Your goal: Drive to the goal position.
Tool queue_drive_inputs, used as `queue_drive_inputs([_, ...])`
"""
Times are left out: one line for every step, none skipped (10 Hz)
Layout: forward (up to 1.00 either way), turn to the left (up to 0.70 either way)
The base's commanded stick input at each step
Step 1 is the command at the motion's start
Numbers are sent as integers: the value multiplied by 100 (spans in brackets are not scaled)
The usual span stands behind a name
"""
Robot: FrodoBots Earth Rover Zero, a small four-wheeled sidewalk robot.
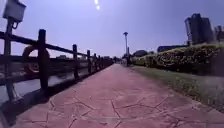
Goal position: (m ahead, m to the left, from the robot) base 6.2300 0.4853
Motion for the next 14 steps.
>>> queue_drive_inputs([100, 1])
queue_drive_inputs([100, 1])
queue_drive_inputs([100, 1])
queue_drive_inputs([100, 1])
queue_drive_inputs([100, 1])
queue_drive_inputs([100, 1])
queue_drive_inputs([100, 1])
queue_drive_inputs([100, 1])
queue_drive_inputs([100, 1])
queue_drive_inputs([100, 1])
queue_drive_inputs([100, 1])
queue_drive_inputs([100, 1])
queue_drive_inputs([100, 1])
queue_drive_inputs([100, 1])
